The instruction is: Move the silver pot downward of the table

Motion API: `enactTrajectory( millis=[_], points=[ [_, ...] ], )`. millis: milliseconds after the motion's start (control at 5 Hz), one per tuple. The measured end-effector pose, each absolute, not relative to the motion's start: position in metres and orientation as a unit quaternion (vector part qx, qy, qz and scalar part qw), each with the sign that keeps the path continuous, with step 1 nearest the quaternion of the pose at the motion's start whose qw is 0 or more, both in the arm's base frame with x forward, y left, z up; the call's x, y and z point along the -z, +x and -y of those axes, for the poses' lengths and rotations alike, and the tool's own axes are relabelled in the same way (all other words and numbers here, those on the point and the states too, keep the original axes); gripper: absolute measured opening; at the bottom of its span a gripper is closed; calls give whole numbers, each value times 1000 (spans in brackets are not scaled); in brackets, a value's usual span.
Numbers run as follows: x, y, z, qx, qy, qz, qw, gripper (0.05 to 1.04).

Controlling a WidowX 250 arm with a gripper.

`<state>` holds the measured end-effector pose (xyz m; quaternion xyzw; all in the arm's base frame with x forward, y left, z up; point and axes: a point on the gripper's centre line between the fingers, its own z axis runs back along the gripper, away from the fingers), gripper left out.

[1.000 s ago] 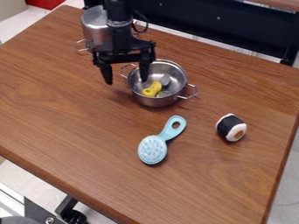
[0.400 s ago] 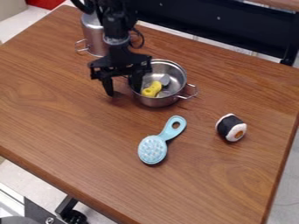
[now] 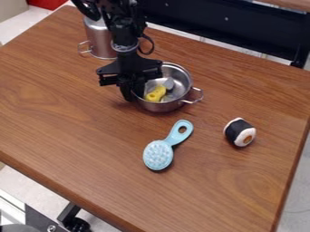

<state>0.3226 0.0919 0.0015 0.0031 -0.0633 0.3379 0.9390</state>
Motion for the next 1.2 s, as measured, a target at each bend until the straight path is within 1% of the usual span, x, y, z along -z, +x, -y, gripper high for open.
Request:
enactTrajectory(
  millis=[200,600,1000,1200],
  points=[
    [-2,320,-92,-337,-6,53,940,79],
    [-19,309,-109,-309,-46,51,949,62],
    [-30,283,-125,-277,-71,55,957,61],
    [-26,263,-135,-252,-79,54,963,61]
  ],
)
